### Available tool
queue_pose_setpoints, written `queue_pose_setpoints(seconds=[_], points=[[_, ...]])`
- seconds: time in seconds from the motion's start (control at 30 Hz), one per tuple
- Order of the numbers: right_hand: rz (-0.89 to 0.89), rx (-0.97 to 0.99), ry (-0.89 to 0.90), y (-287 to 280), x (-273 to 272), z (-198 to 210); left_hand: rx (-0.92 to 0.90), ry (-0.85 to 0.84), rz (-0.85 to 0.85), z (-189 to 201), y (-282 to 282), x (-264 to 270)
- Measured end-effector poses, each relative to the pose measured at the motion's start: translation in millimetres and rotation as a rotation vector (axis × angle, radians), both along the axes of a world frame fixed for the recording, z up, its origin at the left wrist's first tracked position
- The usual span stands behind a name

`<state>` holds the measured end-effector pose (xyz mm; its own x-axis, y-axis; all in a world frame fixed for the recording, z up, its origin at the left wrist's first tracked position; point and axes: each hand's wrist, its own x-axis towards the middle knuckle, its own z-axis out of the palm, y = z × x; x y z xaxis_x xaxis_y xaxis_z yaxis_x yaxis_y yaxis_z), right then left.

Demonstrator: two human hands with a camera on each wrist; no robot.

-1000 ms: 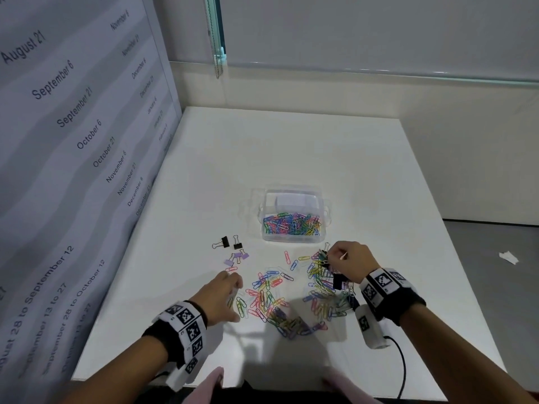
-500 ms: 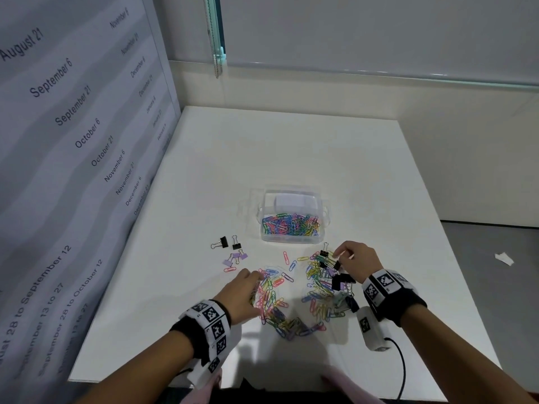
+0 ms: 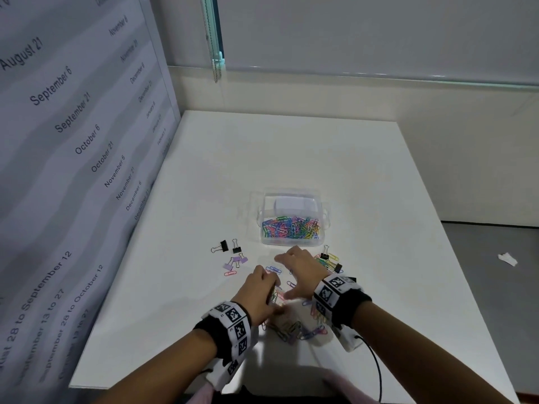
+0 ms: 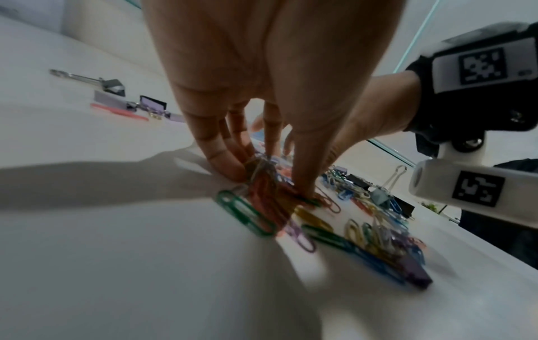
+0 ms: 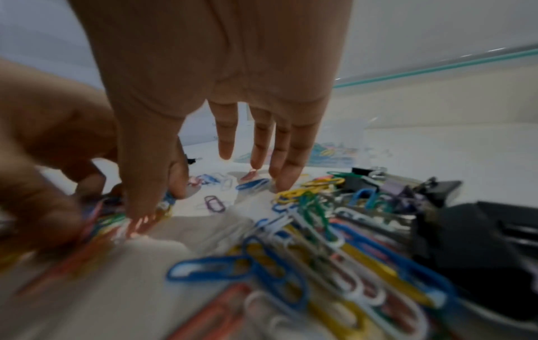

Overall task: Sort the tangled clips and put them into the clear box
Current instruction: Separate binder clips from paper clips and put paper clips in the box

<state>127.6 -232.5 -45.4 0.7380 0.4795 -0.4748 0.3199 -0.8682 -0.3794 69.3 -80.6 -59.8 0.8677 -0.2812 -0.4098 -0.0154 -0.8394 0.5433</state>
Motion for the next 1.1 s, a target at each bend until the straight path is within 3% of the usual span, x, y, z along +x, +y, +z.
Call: queue_pose_setpoints(seconds=[0.23, 0.57, 0.7, 0.9, 1.1], points=[[0.061, 0.017, 0.028, 11, -13, -7, -0.097, -0.027, 0.120, 4, 13, 7], [-0.157, 0.149, 0.047, -12, -5, 8, -0.306, 0.020, 0.297, 24, 14, 41], [-0.318, 0.225, -0.027, -20, 7, 23, -0.340, -0.025, 0.337, 46, 4, 74], [-0.408, 0.328, -0.184, -19, 46, 56, -0.340, -0.094, 0.411, 56, -8, 115], [-0.560, 0.436, -0.265, -17, 66, 59, -0.345, 0.073, 0.254, 56, -8, 113]])
